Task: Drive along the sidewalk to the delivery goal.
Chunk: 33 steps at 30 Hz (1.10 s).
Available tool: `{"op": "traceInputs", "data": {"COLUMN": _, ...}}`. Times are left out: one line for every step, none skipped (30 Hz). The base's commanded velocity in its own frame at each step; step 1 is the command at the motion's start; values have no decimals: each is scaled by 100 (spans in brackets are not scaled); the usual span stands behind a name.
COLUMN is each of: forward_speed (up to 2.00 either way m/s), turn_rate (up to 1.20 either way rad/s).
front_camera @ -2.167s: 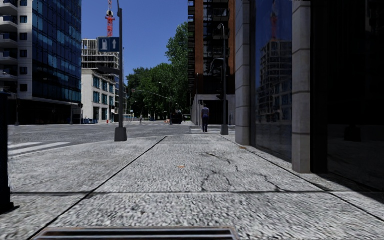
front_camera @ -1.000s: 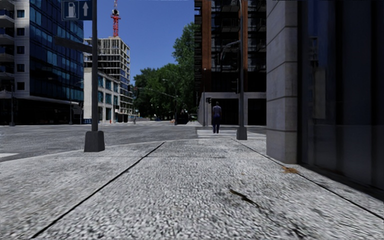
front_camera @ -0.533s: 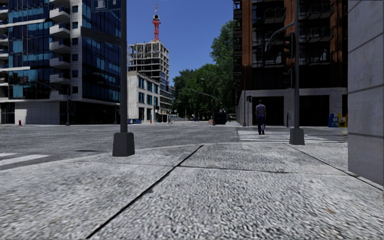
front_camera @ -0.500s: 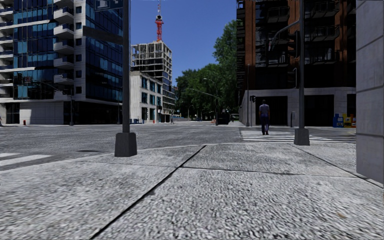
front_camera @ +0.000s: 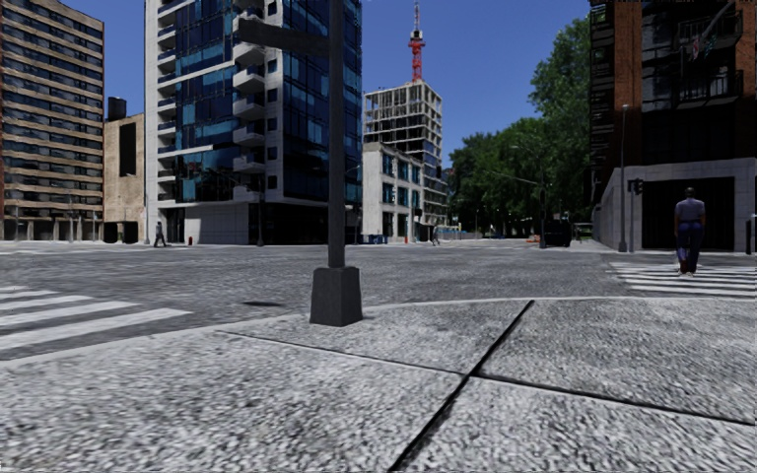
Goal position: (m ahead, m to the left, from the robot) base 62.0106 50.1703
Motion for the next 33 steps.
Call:
{"op": "traceInputs", "data": {"forward_speed": 200, "turn_rate": 85}}
{"op": "traceInputs", "data": {"forward_speed": 200, "turn_rate": 86}}
{"op": "traceInputs", "data": {"forward_speed": 200, "turn_rate": 91}}
{"op": "traceInputs", "data": {"forward_speed": 200, "turn_rate": 98}}
{"op": "traceInputs", "data": {"forward_speed": 200, "turn_rate": 102}}
{"op": "traceInputs", "data": {"forward_speed": 200, "turn_rate": 102}}
{"op": "traceInputs", "data": {"forward_speed": 200, "turn_rate": 103}}
{"op": "traceInputs", "data": {"forward_speed": 200, "turn_rate": 103}}
{"op": "traceInputs", "data": {"forward_speed": 200, "turn_rate": 103}}
{"op": "traceInputs", "data": {"forward_speed": 200, "turn_rate": 103}}
{"op": "traceInputs", "data": {"forward_speed": 200, "turn_rate": 103}}
{"op": "traceInputs", "data": {"forward_speed": 200, "turn_rate": 103}}
{"op": "traceInputs", "data": {"forward_speed": 200, "turn_rate": 103}}
{"op": "traceInputs", "data": {"forward_speed": 200, "turn_rate": 103}}
{"op": "traceInputs", "data": {"forward_speed": 200, "turn_rate": 103}}
{"op": "traceInputs", "data": {"forward_speed": 200, "turn_rate": 103}}
{"op": "traceInputs", "data": {"forward_speed": 200, "turn_rate": 103}}
{"op": "traceInputs", "data": {"forward_speed": 200, "turn_rate": 103}}
{"op": "traceInputs", "data": {"forward_speed": 200, "turn_rate": 103}}
{"op": "traceInputs", "data": {"forward_speed": 200, "turn_rate": 103}}
{"op": "traceInputs", "data": {"forward_speed": 200, "turn_rate": 103}}
{"op": "traceInputs", "data": {"forward_speed": 200, "turn_rate": 103}}
{"op": "traceInputs", "data": {"forward_speed": 200, "turn_rate": 103}}
{"op": "traceInputs", "data": {"forward_speed": 200, "turn_rate": 103}}
{"op": "traceInputs", "data": {"forward_speed": 200, "turn_rate": 103}}
{"op": "traceInputs", "data": {"forward_speed": 200, "turn_rate": 103}}
{"op": "traceInputs", "data": {"forward_speed": 200, "turn_rate": 103}}
{"op": "traceInputs", "data": {"forward_speed": 200, "turn_rate": 60}}
{"op": "traceInputs", "data": {"forward_speed": 200, "turn_rate": 32}}
{"op": "traceInputs", "data": {"forward_speed": 200, "turn_rate": 16}}
{"op": "traceInputs", "data": {"forward_speed": 200, "turn_rate": 10}}
{"op": "traceInputs", "data": {"forward_speed": 200, "turn_rate": 5}}
{"op": "traceInputs", "data": {"forward_speed": 200, "turn_rate": 2}}
